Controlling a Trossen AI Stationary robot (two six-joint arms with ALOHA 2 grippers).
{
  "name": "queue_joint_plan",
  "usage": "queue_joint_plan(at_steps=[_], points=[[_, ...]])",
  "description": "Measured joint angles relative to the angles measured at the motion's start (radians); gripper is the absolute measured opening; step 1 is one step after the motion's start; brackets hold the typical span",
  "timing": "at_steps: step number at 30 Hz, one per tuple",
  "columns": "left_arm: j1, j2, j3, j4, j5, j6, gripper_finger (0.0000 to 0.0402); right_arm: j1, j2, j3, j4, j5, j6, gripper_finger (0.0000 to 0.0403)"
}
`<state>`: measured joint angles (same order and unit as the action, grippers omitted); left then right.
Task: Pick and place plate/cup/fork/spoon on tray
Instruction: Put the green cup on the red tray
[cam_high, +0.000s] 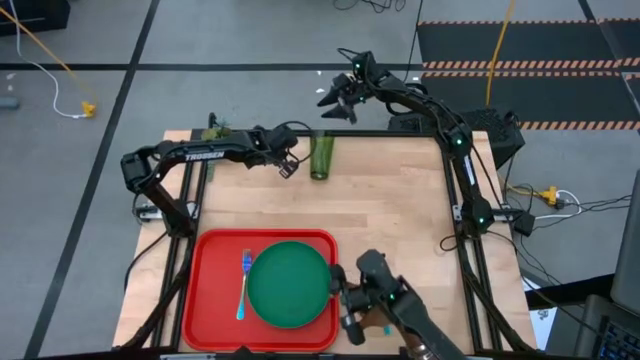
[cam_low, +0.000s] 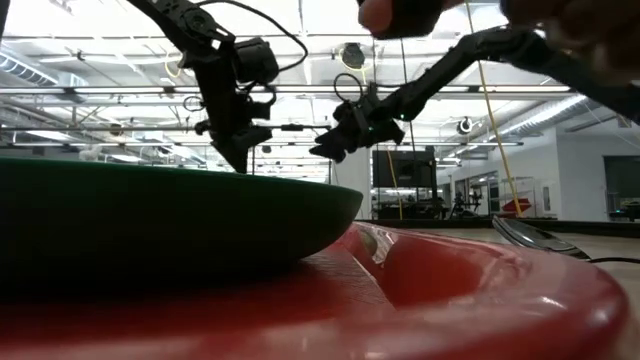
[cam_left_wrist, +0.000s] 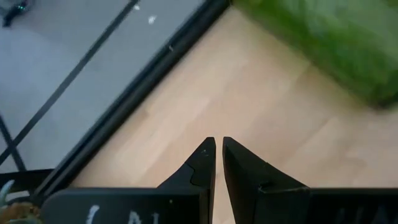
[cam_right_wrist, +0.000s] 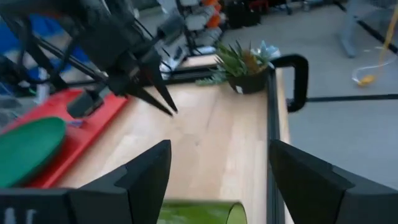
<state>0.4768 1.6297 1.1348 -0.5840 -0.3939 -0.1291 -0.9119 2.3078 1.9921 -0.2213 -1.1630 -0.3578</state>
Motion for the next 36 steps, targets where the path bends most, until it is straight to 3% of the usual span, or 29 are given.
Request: queue_joint_plan(at_steps=[6, 12, 15, 20, 25, 36], points=[[0.011, -0.009, 0.0, 0.009, 0.037, 0.044, 0.0035, -0.019, 0.055, 0.04, -0.008, -0.095, 0.031, 0.025], [0.017, -0.019, 0.0, 0.01, 0.054, 0.049, 0.0035, -0.058, 0.051, 0.002, -0.079, -0.071, -0.004, 0.0249], [0.016, -0.02, -0.001, 0.01, 0.071, 0.054, 0.0035, -0.08, 0.051, -0.016, -0.212, 0.0, -0.078, 0.0249], [0.014, -0.019, -0.001, 0.012, 0.102, 0.061, 0.0035, -0.096, 0.051, -0.02, -0.544, 0.138, -0.339, 0.0249], [0.012, -0.027, -0.001, 0.027, 0.108, 0.063, 0.0035, -0.115, 0.048, -0.02, -0.756, 0.16, -0.508, 0.0249], [-0.001, -0.059, 0.001, 0.074, 0.117, 0.07, 0.0035, -0.124, 0.051, -0.021, -1.031, 0.172, -0.726, 0.0247]])
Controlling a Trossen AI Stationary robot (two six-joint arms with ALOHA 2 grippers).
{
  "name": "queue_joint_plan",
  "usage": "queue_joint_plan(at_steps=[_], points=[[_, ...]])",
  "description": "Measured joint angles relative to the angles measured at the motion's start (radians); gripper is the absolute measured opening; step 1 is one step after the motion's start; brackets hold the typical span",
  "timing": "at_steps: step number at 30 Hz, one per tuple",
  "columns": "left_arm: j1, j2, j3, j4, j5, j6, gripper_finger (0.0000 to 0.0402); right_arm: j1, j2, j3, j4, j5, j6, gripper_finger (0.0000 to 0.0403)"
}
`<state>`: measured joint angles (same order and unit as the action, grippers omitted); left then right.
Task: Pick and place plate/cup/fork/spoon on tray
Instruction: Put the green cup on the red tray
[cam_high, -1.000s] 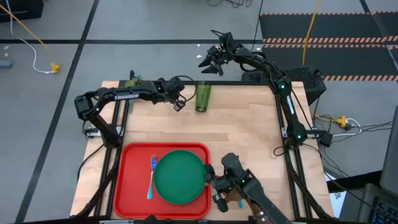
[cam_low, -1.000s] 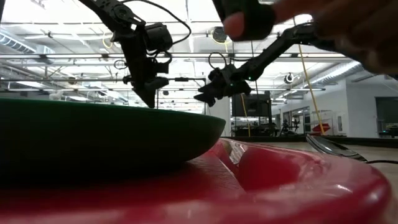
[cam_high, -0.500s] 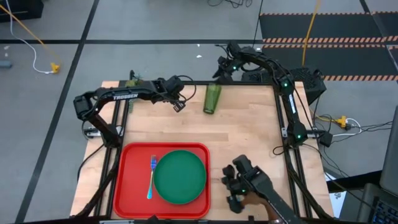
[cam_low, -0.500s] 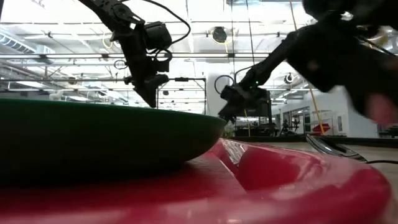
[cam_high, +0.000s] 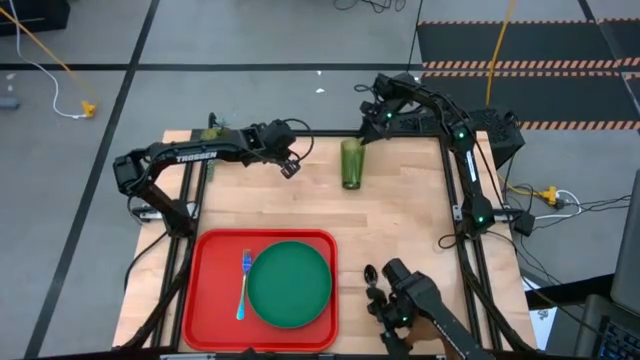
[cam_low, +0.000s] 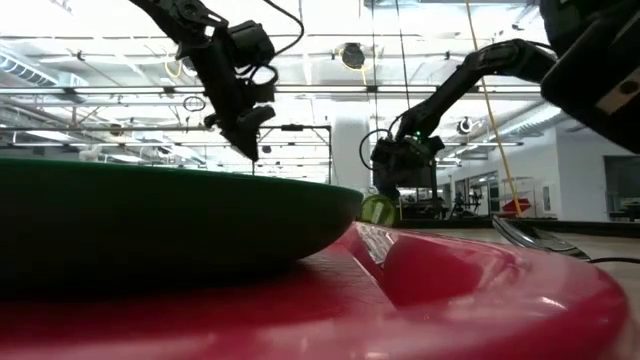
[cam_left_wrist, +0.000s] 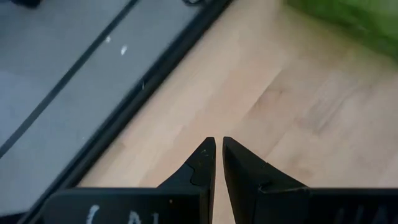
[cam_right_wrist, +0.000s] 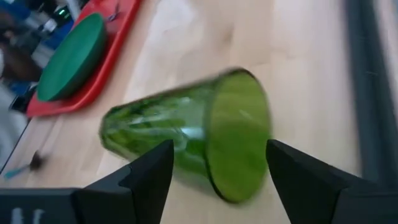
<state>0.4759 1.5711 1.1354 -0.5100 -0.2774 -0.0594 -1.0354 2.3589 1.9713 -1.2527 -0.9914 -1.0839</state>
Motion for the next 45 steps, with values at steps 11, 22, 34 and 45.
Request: queue_joint_plan(at_steps=[11, 22, 34, 45], points=[[0.0, 0.002, -0.001, -0.001, 0.019, 0.002, 0.0035, 0.061, 0.0, 0.0, -0.192, 0.059, -0.195, 0.0164], [0.0, 0.003, -0.001, -0.002, 0.019, 0.003, 0.0035, 0.087, -0.019, -0.002, -0.322, 0.031, -0.193, 0.001], [-0.058, -0.057, -0.001, -0.056, 0.018, -0.084, 0.0035, 0.25, -0.377, -0.15, -0.237, 0.055, -0.06, 0.0001], [-0.395, -0.296, 0.0, -0.07, -0.071, -0.188, 0.0035, 0.58, -0.999, -0.638, 0.423, 0.533, 0.618, 0.0001]])
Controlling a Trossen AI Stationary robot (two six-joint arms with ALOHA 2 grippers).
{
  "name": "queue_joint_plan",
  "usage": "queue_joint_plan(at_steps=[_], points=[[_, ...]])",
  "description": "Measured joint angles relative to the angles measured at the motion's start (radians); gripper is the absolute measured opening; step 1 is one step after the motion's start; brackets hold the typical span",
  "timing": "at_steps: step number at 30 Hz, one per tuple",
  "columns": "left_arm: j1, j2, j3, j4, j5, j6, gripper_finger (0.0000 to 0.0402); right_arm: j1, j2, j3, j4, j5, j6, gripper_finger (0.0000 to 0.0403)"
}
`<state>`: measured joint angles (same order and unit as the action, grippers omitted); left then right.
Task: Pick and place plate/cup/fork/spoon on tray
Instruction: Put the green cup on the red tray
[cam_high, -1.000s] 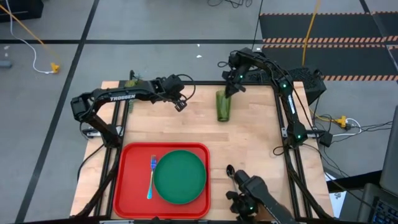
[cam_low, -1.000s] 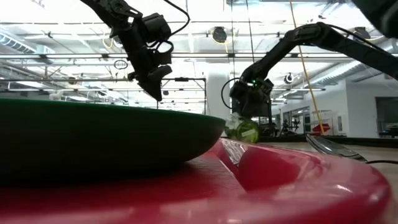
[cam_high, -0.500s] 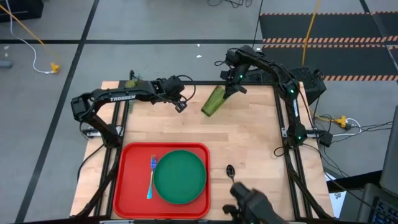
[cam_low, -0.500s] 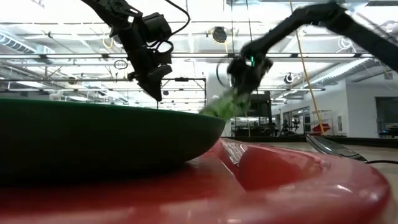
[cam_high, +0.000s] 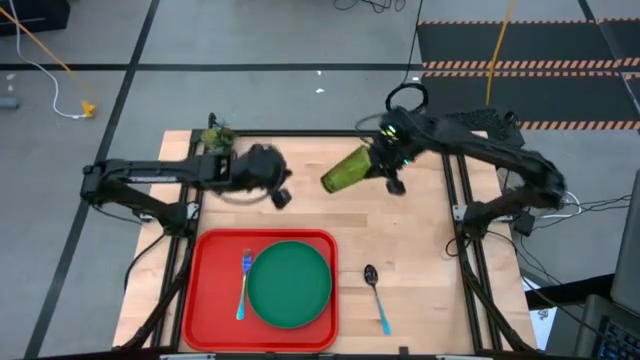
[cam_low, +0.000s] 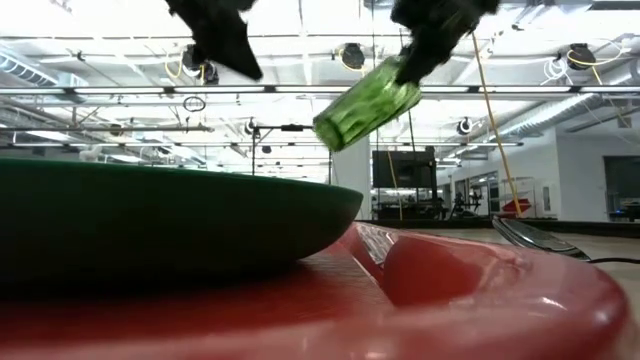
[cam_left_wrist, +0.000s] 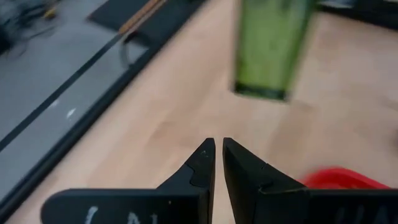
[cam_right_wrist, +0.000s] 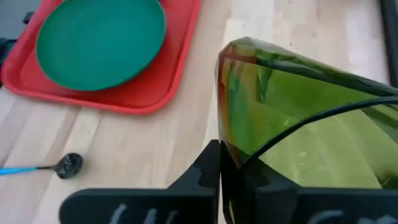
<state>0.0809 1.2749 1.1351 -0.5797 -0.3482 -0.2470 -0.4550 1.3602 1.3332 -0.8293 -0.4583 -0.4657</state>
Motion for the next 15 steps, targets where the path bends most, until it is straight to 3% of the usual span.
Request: queue_joint_plan(at_steps=[6, 15], points=[[-0.211, 0.005, 0.0, 0.077, -0.009, 0.005, 0.0035, 0.23, -0.178, -0.111, 0.022, 0.304, 0.272, 0.0], [-0.442, 0.067, -0.001, 0.186, -0.025, -0.018, 0.0035, 0.55, -0.179, -0.136, 0.0, 0.461, 0.474, 0.0]])
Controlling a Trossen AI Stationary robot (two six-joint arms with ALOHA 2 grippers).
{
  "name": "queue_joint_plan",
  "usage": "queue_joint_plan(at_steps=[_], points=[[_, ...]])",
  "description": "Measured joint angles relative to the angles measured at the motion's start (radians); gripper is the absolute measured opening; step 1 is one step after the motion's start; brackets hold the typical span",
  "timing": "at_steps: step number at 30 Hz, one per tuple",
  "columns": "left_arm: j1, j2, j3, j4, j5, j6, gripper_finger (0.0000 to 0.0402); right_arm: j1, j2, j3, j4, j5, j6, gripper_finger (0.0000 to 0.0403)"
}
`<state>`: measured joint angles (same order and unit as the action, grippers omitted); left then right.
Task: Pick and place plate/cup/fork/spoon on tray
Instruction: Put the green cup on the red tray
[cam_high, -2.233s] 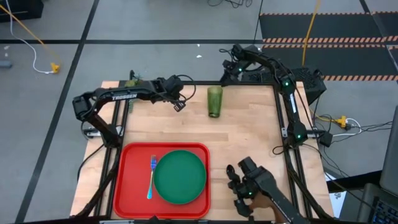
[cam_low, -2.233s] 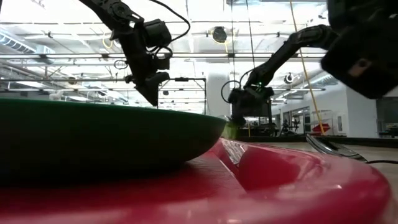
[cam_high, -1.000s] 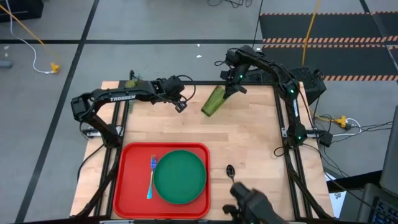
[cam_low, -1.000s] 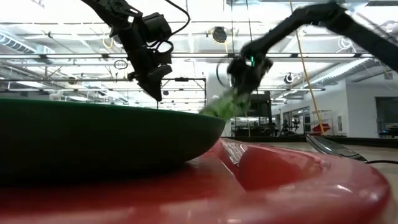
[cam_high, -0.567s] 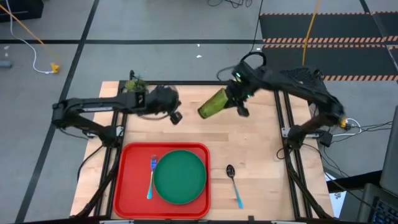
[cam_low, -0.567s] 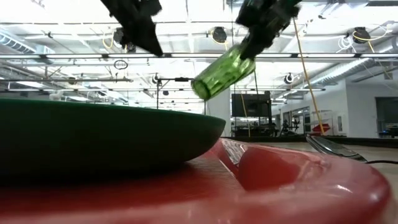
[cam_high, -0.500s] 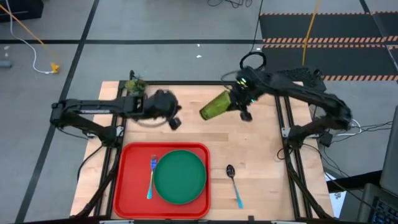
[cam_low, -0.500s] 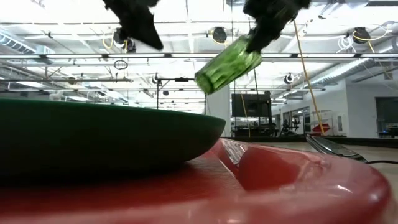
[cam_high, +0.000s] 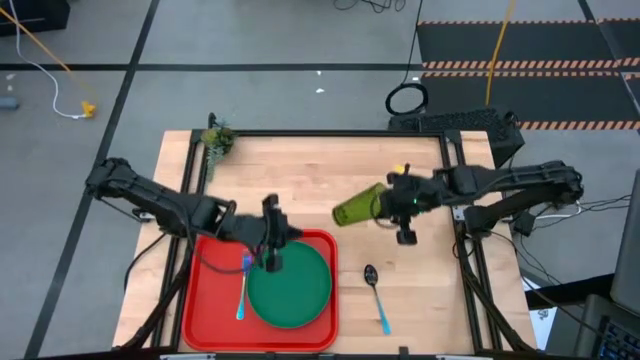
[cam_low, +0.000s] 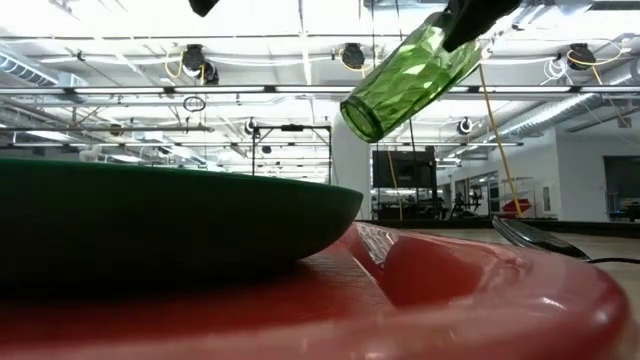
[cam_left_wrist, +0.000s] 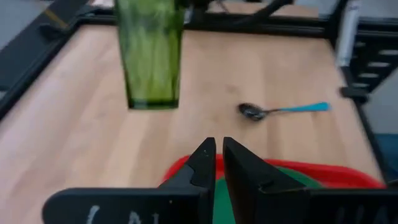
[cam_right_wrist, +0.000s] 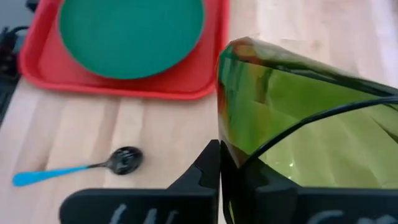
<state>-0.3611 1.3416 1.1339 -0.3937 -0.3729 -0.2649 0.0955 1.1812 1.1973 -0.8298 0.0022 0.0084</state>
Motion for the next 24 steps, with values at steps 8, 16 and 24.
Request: queue_joint_plan(at_steps=[8, 16, 24], points=[[-0.111, 0.139, 0.0, 0.083, 0.013, -0.098, 0.0035, 0.123, 0.098, 0.0, 0.036, 0.002, 0.048, 0.0], [-0.168, 0.286, 0.001, 0.005, 0.069, -0.263, 0.0035, 0.188, 0.188, 0.0, 0.08, 0.083, 0.019, 0.0], [-0.152, 0.383, 0.0, -0.086, 0.059, -0.383, 0.0035, 0.248, 0.213, 0.0, 0.108, 0.238, 0.024, 0.0]])
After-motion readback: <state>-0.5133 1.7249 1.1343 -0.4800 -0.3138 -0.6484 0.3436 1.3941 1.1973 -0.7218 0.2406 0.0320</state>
